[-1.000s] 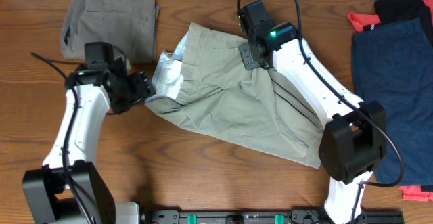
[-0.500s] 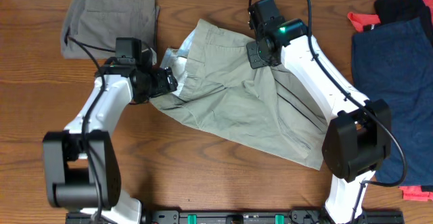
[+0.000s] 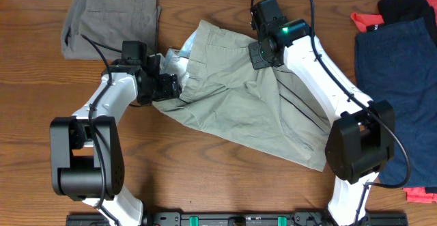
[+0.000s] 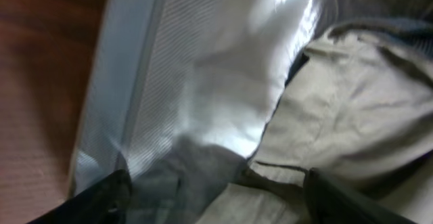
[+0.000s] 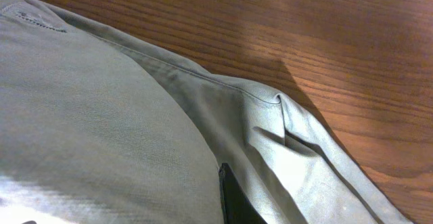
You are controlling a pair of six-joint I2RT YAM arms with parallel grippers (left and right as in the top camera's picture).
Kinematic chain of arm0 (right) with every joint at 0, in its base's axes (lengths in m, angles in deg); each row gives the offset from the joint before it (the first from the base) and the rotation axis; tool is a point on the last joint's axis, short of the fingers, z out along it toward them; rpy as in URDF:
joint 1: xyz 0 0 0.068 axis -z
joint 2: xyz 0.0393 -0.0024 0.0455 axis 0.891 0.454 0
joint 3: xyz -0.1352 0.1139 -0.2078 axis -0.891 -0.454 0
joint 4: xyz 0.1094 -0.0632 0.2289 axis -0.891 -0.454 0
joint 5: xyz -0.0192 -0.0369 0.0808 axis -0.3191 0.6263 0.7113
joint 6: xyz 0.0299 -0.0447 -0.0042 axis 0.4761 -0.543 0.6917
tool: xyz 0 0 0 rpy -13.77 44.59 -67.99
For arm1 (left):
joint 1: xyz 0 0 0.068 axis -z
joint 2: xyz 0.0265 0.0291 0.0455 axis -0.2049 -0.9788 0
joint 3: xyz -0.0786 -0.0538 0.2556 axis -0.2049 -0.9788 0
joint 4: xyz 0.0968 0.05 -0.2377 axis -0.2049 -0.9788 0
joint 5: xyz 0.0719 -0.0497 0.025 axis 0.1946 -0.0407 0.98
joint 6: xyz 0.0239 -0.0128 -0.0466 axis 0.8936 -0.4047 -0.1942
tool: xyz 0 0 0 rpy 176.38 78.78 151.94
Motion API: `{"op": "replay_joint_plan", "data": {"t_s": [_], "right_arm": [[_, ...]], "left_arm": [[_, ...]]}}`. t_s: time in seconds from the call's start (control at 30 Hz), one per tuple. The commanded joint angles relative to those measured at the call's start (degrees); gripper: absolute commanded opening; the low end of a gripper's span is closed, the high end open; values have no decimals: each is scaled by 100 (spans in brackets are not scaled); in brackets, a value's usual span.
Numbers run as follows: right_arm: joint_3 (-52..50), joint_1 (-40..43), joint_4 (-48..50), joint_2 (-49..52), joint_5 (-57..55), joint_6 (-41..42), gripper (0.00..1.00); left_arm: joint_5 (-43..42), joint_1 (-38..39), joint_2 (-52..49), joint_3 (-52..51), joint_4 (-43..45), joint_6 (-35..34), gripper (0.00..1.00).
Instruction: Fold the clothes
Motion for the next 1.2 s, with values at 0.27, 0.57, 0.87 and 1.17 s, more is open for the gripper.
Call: {"op": "replay_joint_plan", "data": {"t_s": [0.27,0.57,0.87,1.17], "right_arm": [[125,44,-35,-83,-22,98,1],[125,44,-52,-83,-22,101,1],[125,76,-140,-83,243,168,1],[236,382,-144,-129,260,577,1]], "left_arm": [[-111,-9,-46,9,-422,363,56],[-111,-9,-74,11,-592,470,7],[-20,-203,66,22,-527,68,6],[649,-767,422,22,-664,-632,6]]}}
